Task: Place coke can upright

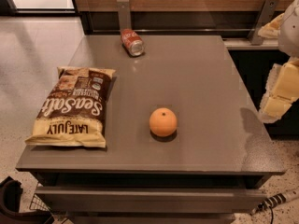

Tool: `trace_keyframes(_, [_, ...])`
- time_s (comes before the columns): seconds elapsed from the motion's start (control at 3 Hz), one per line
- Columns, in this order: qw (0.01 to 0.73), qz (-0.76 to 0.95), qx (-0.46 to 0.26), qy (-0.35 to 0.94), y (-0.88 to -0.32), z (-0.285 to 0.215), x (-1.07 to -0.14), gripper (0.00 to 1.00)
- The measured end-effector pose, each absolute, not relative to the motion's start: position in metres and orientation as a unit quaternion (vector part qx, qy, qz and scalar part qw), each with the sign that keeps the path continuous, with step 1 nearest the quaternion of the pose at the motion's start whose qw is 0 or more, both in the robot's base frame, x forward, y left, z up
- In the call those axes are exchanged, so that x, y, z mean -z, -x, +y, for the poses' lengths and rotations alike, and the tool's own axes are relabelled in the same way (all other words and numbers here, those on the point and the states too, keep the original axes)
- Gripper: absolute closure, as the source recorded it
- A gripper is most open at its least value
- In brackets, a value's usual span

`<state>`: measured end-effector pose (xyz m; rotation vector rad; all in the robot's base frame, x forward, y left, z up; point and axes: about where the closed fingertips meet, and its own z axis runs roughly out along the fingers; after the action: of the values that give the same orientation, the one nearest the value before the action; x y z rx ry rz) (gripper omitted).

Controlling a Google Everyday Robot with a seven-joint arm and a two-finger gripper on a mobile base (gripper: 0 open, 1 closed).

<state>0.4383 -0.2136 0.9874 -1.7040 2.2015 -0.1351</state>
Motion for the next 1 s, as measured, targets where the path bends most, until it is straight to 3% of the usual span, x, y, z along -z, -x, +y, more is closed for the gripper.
trace_keyframes(1.0, [0.213, 0.788, 0.025, 0.577, -0.459, -0.200, -0.985, 0.00])
